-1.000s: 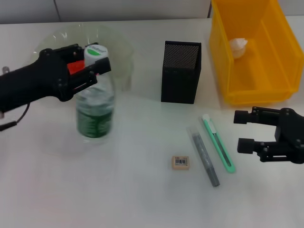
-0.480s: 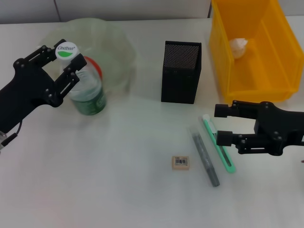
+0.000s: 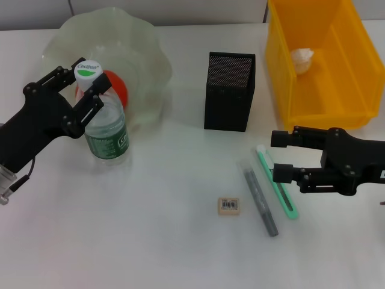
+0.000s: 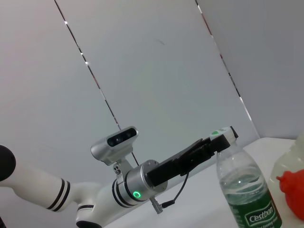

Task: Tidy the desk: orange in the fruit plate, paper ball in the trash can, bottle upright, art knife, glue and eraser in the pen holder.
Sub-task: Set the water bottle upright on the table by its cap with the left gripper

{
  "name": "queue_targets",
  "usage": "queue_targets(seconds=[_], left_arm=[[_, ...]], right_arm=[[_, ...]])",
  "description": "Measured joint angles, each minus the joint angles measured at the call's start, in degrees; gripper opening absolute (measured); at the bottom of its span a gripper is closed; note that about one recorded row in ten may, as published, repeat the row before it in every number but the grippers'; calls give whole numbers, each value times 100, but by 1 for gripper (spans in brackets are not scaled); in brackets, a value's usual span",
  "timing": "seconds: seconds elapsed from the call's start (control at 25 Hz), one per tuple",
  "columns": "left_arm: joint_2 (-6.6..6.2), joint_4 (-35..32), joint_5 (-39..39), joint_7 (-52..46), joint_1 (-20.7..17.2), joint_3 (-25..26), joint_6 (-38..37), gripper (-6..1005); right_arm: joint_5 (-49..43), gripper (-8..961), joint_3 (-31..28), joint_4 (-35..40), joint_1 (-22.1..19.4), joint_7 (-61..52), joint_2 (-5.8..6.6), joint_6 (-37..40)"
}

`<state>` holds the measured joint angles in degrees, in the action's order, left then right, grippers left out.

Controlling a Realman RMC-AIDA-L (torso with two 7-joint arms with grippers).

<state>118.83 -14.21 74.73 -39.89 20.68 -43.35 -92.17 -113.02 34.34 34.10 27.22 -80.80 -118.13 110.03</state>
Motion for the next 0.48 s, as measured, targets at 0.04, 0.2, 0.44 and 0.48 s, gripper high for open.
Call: queue_targets(seconds=[0.04, 0.2, 0.44, 0.48], left_arm=[[0, 1, -2, -2, -3, 0, -11, 447], [-2, 6, -14, -3, -38, 2, -166, 447], [-25, -11, -25, 43, -137, 2, -544, 448], [-27, -17, -26, 44, -144, 2, -564, 448]], right_arm=[[0, 806, 0, 0, 1, 5, 0, -1], [0, 806, 13, 0, 3, 23, -1, -33], [0, 805, 44, 0, -11, 37, -18, -95], [0, 805, 47, 0, -12, 38, -19, -96]])
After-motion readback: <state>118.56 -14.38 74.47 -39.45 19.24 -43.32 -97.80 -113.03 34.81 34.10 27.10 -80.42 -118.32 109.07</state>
